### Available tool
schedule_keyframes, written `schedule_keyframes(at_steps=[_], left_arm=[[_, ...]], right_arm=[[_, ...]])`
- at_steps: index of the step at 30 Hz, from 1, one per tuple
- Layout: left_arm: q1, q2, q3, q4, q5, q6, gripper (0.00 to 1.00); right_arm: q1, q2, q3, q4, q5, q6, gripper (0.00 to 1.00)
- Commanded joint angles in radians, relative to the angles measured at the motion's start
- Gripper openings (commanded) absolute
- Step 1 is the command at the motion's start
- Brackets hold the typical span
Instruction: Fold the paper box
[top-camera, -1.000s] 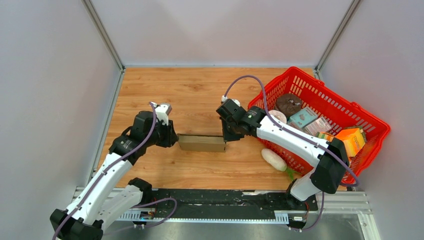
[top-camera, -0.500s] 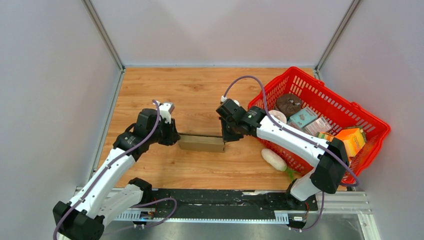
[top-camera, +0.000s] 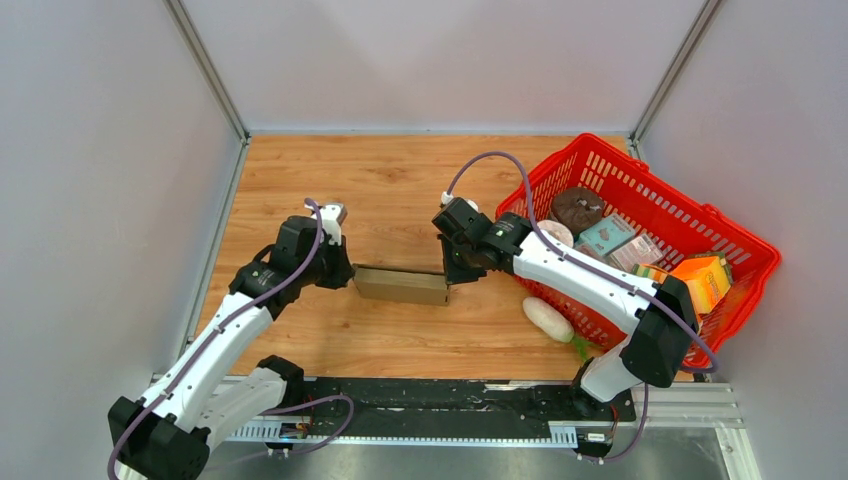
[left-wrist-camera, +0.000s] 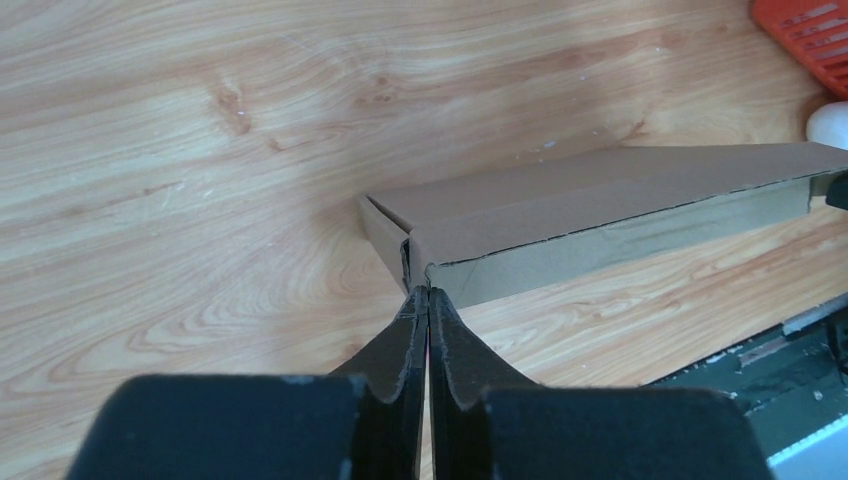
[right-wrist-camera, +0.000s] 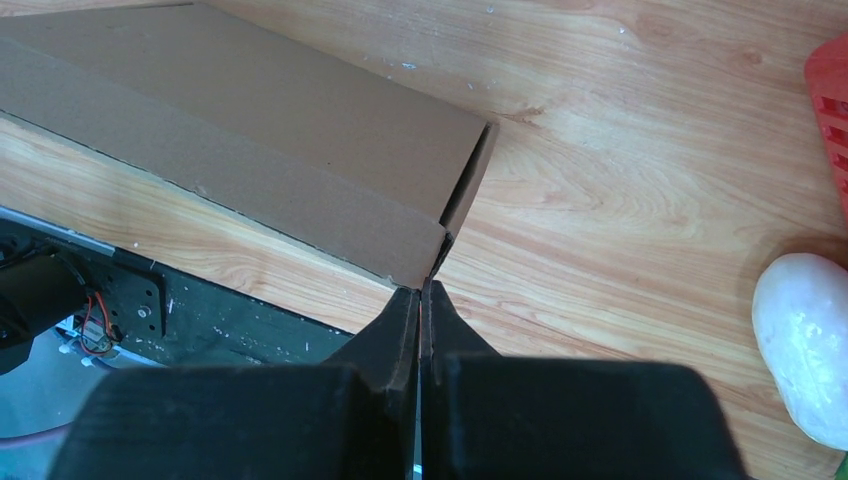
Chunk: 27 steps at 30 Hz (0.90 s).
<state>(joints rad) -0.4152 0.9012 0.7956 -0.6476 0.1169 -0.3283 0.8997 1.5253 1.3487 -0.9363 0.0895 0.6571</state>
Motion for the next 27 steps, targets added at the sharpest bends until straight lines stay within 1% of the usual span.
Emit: schedule_keyframes(at_steps=[1, 5, 6, 10, 15, 18, 19, 22, 24, 27], left_arm=[[0.004, -0.016, 0.008, 0.012, -0.056, -0.003, 0.06], [0.004, -0.016, -0.001, 0.012, -0.080, -0.009, 0.02], [0.004, -0.019, -0.006, 0.016, -0.086, -0.011, 0.00], [0.004, -0.013, -0.016, 0.011, -0.114, -0.018, 0.00], [0.004, -0.002, -0.025, 0.012, -0.114, -0.046, 0.00], [0.004, -0.010, -0.032, 0.049, -0.063, -0.073, 0.00], [0.004, -0.022, -0.035, 0.064, -0.009, -0.086, 0.00], [0.003, -0.033, -0.042, 0.130, 0.074, -0.143, 0.00], [0.004, -0.030, -0.038, 0.134, 0.075, -0.155, 0.00], [0.004, -0.016, -0.041, 0.096, 0.014, -0.141, 0.00]], right_arm=[[0.001, -0.031, -0.002, 0.048, -0.030, -0.007, 0.00], [0.001, -0.033, -0.002, 0.051, -0.028, -0.005, 0.00], [0.001, -0.033, -0.002, 0.051, -0.028, -0.005, 0.00], [0.002, -0.030, -0.005, 0.051, -0.020, -0.002, 0.00], [0.001, -0.017, -0.005, 0.060, -0.027, -0.001, 0.00], [0.001, -0.008, 0.000, 0.064, -0.033, -0.001, 0.00], [0.001, -0.007, 0.003, 0.062, -0.033, -0.002, 0.00], [0.002, -0.007, 0.003, 0.062, -0.031, -0.005, 0.00], [0.002, -0.011, 0.003, 0.059, -0.028, -0.004, 0.00], [0.002, -0.019, 0.001, 0.056, -0.028, -0.004, 0.00]])
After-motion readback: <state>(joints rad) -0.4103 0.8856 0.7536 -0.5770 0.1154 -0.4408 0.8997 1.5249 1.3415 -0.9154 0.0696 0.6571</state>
